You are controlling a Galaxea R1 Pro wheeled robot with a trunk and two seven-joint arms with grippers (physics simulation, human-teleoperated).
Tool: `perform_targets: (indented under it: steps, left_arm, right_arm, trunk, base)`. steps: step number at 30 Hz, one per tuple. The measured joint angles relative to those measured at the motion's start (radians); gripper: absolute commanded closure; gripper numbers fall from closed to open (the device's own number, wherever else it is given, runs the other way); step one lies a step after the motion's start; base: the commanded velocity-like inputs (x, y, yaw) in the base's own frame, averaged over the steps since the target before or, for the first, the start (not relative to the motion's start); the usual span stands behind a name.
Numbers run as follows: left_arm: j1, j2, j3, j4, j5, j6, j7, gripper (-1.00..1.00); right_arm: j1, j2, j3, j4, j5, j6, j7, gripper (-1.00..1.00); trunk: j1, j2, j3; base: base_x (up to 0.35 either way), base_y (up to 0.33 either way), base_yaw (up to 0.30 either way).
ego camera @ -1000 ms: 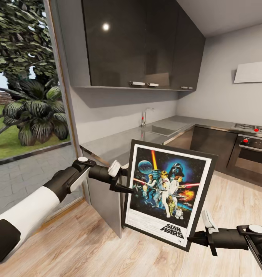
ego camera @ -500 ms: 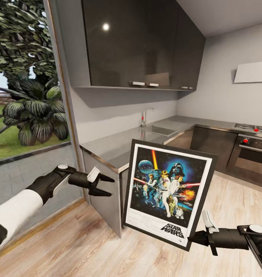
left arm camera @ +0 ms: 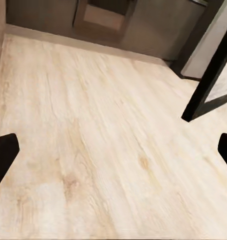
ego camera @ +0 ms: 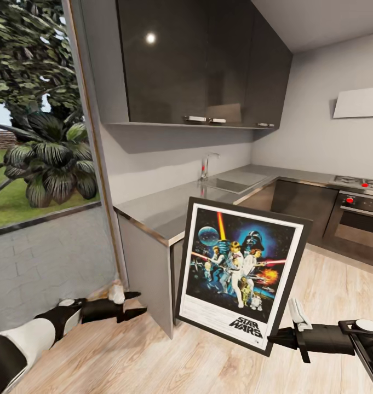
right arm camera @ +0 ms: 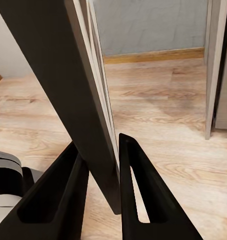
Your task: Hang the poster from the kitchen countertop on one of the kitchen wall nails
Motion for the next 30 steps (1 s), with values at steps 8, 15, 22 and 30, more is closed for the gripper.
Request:
perform_targets:
  steps: [8,15,22,30]
  left_arm:
    - [0.221,-0.025,0.013,0.021,0.257,-0.032,0.179,-1.0]
    - [0.385,-0.024,0.02,0.023,0.339,-0.042,0.261,-1.0]
    - [0.403,-0.021,0.024,0.023,0.432,-0.046,0.295,-1.0]
    - [0.403,-0.022,0.023,0.022,0.435,-0.044,0.38,-1.0]
  right_arm:
    - [0.0,0.0,-0.005,-0.005,-0.001,0.008,-0.002,1.0]
    - [0.0,0.0,-0.007,-0.006,-0.032,0.01,-0.006,1.0]
    - [0.003,0.0,-0.006,-0.008,-0.087,0.006,-0.006,1.0]
    - [0.003,0.001,-0.006,-0.008,-0.09,0.008,-0.007,1.0]
  trunk:
    - [0.0,0.0,0.0]
    - [0.0,0.0,0.0]
    - [0.0,0.0,0.0]
    - [-0.011,0.021,0.002]
  base:
    - [0.0,0.0,0.0]
    - [0.0,0.0,0.0]
    - [0.0,0.0,0.0]
    - [0.0,0.0,0.0]
